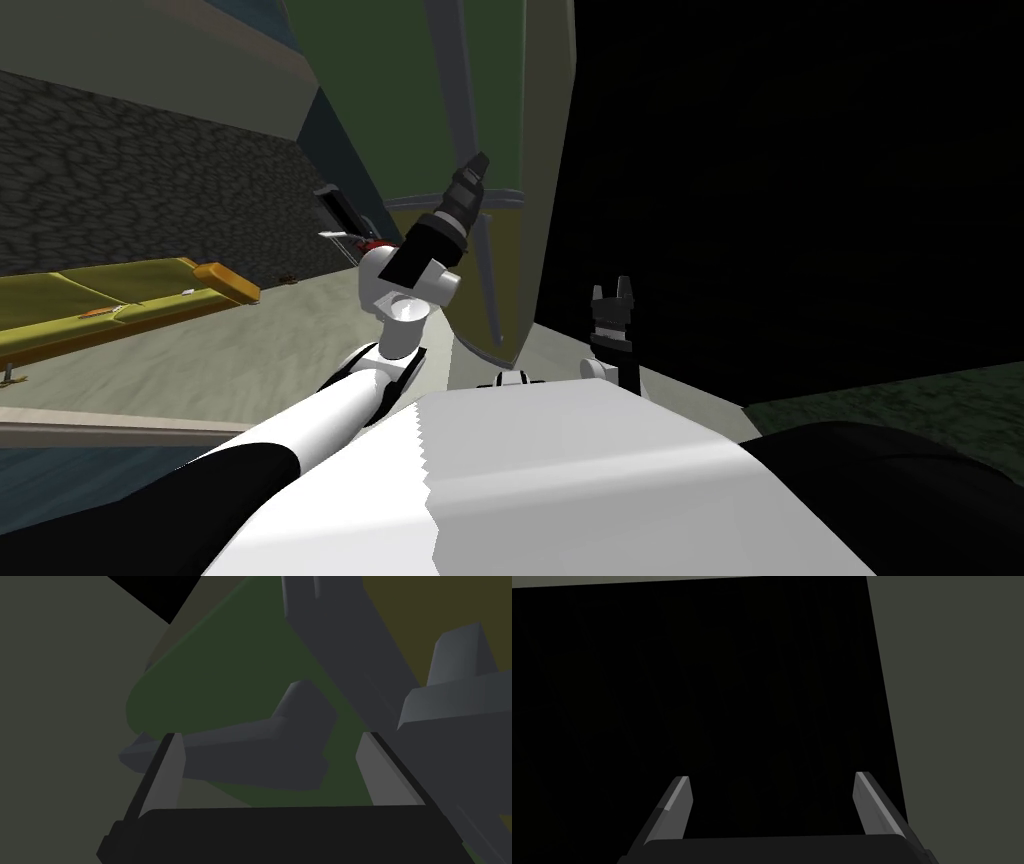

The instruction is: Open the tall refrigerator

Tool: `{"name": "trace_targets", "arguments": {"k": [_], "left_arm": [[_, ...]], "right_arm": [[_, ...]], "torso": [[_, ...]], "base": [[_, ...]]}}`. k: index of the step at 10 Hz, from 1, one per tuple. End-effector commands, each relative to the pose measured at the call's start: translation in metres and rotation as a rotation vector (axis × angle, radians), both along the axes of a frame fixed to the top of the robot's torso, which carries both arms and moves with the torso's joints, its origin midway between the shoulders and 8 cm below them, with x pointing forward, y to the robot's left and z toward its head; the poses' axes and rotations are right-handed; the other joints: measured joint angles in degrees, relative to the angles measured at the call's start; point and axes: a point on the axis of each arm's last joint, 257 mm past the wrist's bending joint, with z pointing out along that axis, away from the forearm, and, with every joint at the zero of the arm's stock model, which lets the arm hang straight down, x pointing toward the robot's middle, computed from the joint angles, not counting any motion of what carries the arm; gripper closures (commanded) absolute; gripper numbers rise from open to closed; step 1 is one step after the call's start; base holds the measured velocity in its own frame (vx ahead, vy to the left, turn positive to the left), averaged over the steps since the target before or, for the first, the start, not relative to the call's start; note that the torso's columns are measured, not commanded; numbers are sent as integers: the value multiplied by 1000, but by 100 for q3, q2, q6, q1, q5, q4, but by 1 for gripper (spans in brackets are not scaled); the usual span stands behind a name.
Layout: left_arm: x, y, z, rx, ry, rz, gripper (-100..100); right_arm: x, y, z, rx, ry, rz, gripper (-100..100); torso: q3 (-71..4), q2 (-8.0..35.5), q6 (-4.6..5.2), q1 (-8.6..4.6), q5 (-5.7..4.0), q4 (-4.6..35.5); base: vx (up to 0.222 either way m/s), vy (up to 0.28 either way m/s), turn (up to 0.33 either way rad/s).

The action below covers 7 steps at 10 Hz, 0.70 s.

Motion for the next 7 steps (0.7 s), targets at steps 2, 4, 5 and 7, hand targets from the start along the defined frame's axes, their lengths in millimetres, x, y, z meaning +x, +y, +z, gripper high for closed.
{"name": "trace_targets", "arguments": {"k": [2,4,5,7], "left_arm": [[16,-13,-2,79,45,6,-100],[23,-20,0,126,63,12,-100],[27,-23,1,151,72,17,-100],[35,-27,2,200,93,30,-100]], "right_arm": [[0,0,0,0,0,0,0],[0,0,0,0,0,0,0],[0,0,0,0,0,0,0],[0,0,0,0,0,0,0]], "torso": [[1,3,8,-23,-11,3],[-1,5,12,-37,-18,9],[2,10,11,-37,-18,13],[6,14,15,-40,-20,10]], "base": [[-35,18,-37],[-38,15,-48],[-36,15,-32],[-41,17,-53]]}}
